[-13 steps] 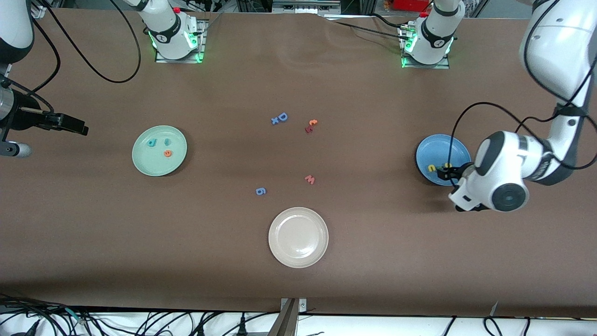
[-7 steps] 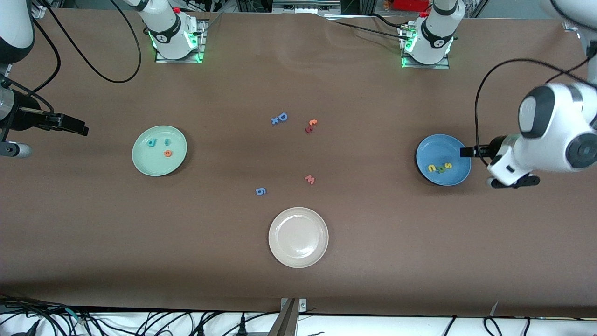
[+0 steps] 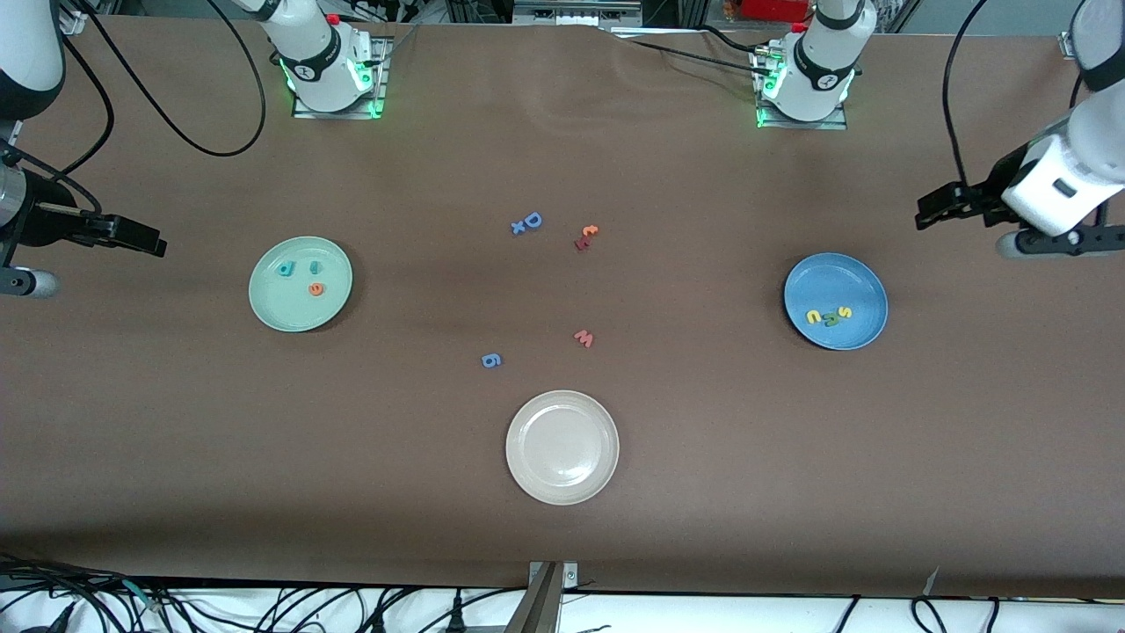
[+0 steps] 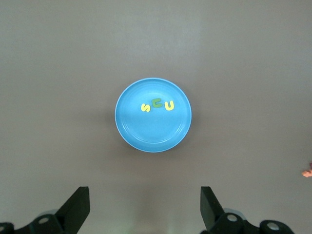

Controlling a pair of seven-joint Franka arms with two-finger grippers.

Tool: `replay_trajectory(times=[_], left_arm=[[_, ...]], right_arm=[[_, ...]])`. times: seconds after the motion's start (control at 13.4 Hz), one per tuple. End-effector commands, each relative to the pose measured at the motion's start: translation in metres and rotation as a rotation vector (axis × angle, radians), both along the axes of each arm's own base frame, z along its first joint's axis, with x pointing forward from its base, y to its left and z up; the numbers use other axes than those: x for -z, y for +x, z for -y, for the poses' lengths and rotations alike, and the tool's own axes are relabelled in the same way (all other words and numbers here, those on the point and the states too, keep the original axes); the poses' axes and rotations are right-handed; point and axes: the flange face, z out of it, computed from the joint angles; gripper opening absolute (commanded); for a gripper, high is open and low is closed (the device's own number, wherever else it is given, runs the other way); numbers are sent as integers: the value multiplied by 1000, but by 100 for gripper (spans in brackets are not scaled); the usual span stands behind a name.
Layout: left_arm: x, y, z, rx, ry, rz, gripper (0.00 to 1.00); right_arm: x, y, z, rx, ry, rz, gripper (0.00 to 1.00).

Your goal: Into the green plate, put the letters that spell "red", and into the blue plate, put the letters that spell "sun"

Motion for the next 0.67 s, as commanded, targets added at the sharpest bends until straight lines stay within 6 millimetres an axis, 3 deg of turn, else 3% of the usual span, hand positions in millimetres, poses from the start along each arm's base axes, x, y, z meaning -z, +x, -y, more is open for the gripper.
replay_trajectory(times=[0.0, 0.15, 0.6], left_arm=[[-44, 13, 3, 19, -4, 15, 100], [-49, 13, 6, 30, -3, 24, 100], [-38, 19, 4, 33, 13, 15, 100]], right_arm=[[-4, -2, -1, 8, -7, 12, 100], [-5, -2, -1, 9, -7, 13, 100], [-4, -1, -1, 4, -13, 11, 100]])
